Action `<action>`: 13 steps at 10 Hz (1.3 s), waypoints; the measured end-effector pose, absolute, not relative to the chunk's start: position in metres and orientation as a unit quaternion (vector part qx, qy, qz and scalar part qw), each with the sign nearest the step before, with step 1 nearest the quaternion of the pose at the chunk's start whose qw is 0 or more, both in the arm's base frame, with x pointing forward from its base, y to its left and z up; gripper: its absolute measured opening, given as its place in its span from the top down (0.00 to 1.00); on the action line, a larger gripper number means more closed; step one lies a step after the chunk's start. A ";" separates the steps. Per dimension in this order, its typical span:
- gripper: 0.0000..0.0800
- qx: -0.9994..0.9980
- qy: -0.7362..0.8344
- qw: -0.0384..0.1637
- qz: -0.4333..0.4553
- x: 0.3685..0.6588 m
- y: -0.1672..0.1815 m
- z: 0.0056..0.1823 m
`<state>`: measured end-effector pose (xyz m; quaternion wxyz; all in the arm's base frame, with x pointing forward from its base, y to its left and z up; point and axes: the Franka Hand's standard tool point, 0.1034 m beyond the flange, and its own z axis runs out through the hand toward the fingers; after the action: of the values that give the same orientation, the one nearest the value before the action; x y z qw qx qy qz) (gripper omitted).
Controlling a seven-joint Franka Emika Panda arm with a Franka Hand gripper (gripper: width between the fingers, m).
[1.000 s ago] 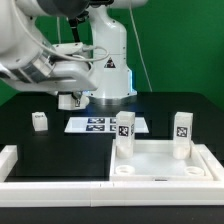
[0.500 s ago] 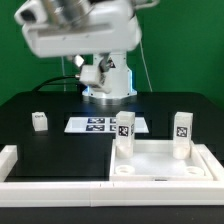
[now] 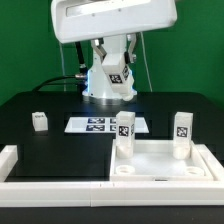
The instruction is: Assemble square table
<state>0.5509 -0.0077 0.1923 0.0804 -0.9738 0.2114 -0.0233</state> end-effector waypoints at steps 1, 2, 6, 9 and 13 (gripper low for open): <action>0.64 -0.973 0.214 0.078 -0.042 0.552 -0.003 0.191; 0.64 -0.964 0.237 0.049 -0.108 0.570 0.015 0.198; 0.64 -0.955 0.215 0.005 -0.203 0.599 0.099 0.173; 0.64 -0.951 0.211 0.027 -0.222 0.597 0.112 0.170; 0.64 -0.962 0.149 -0.003 -0.231 0.617 0.117 0.145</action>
Offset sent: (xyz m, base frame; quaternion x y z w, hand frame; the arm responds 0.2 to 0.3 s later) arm 0.0516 0.0502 -0.0049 -0.1990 0.1384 -0.0423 0.9692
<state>0.6172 0.1169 0.1450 -0.0029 -0.9616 0.1487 -0.2309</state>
